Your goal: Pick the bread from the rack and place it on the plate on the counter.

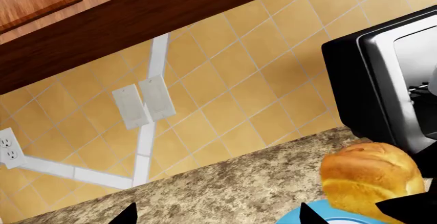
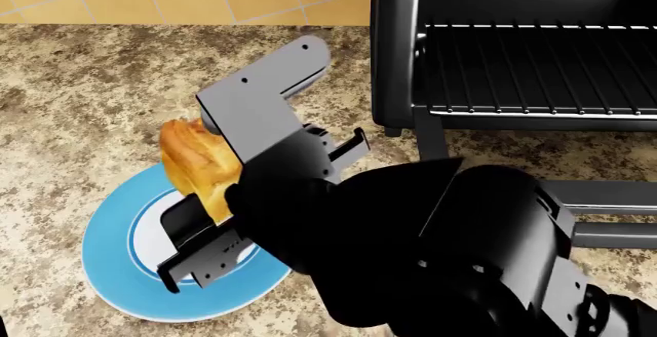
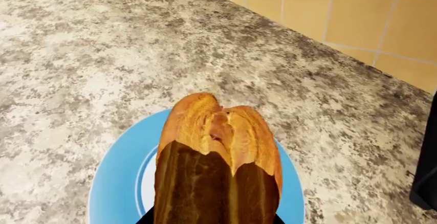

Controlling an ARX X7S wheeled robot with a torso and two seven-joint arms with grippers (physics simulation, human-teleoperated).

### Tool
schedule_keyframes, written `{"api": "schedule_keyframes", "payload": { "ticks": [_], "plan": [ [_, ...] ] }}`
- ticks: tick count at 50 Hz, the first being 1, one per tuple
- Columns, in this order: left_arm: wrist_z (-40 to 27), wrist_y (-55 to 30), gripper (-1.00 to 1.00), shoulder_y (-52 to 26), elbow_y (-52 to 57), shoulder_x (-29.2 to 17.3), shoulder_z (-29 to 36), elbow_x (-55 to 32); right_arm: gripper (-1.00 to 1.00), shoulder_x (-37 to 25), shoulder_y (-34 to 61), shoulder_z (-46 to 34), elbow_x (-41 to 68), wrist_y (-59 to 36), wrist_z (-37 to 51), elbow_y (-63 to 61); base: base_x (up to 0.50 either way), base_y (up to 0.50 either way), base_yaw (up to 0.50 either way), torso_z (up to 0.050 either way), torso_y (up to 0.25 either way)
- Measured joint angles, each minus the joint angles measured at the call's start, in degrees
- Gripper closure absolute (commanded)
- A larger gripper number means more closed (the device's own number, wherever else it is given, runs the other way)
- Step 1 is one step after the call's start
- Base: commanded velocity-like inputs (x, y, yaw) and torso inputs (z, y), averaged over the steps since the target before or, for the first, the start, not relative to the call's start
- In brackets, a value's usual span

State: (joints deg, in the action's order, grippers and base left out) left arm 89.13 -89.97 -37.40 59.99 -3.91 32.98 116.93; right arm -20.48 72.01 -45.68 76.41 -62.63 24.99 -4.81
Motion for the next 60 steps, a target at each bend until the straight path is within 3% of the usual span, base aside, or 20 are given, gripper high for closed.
{"api": "schedule_keyframes", "payload": {
  "ticks": [35, 36, 50, 60],
  "plan": [
    [-0.1, 0.0, -1.00, 0.5, 0.0, -0.5, -0.2, -0.2, 1.00, 5.5, 0.1, -4.9, -7.7, 6.9, -11.9, 14.8, 0.00, 0.00, 0.00, 0.000, 0.000],
    [0.0, 0.0, -1.00, 0.5, 0.0, -0.5, -0.3, -0.1, -1.00, 5.6, 0.1, -5.0, -7.9, 7.1, -12.2, 15.2, 0.00, 0.00, 0.00, 0.000, 0.000],
    [0.3, 0.0, -1.00, 0.8, 0.0, -0.3, -0.3, 0.2, -1.00, 5.7, -0.2, -5.0, -9.5, 8.6, -12.7, 14.9, 0.00, 0.00, 0.00, 0.000, 0.000],
    [-0.2, 0.0, -1.00, 0.9, 0.0, 0.0, -0.4, -0.3, -1.00, 2.9, -1.5, -2.0, -7.4, 9.1, -7.1, 6.1, 0.00, 0.00, 0.00, 0.000, 0.000]
  ]
}}
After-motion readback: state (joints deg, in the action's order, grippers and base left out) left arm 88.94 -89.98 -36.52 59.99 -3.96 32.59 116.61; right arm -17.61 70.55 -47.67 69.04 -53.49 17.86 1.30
